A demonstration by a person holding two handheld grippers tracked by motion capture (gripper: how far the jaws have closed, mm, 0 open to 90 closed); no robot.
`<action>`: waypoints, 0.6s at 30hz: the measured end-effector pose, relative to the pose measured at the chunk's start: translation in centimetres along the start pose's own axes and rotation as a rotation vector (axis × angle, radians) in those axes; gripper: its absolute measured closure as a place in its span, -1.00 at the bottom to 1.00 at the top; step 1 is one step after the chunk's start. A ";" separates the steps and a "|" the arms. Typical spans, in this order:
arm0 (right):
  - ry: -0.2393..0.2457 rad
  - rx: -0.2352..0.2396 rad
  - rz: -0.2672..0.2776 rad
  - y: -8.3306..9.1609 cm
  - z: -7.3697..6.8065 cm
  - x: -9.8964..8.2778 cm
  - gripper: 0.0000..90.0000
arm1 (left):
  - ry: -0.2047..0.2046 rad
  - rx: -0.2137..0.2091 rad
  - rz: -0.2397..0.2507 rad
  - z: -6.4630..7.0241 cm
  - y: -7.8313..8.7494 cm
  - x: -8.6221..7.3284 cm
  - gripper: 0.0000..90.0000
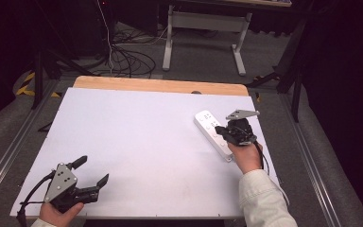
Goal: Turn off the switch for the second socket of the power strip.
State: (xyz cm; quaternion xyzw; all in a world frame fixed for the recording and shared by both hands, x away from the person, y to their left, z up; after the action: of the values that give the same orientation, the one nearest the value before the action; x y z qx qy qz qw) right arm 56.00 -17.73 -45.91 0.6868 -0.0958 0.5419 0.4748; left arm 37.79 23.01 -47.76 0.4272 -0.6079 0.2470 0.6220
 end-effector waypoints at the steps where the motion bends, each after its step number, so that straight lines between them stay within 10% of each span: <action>1: -0.007 0.001 -0.002 -0.2 0.1 -0.1 1.00 | 0.000 0.000 0.000 0.0 0.0 0.0 -0.72; 18: -0.004 -0.031 -0.107 -2.8 1.0 -1.5 1.00 | -0.006 0.000 -0.006 0.0 0.0 0.0 -0.72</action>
State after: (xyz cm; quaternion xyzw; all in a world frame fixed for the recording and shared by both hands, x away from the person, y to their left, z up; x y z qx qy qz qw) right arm 57.92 -17.57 -48.68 0.6845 -0.0682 0.5129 0.5135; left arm 37.82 23.01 -47.81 0.4295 -0.6085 0.2439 0.6211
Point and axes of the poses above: each handheld gripper's, and its own axes: y roughly backward along the jaws, x roughly out of its top, z roughly to its right, the point moved 7 cm from there along -y, roughly forward along the jaws, and after that the axes turned 8 degrees about z, right-handed, at the moved point
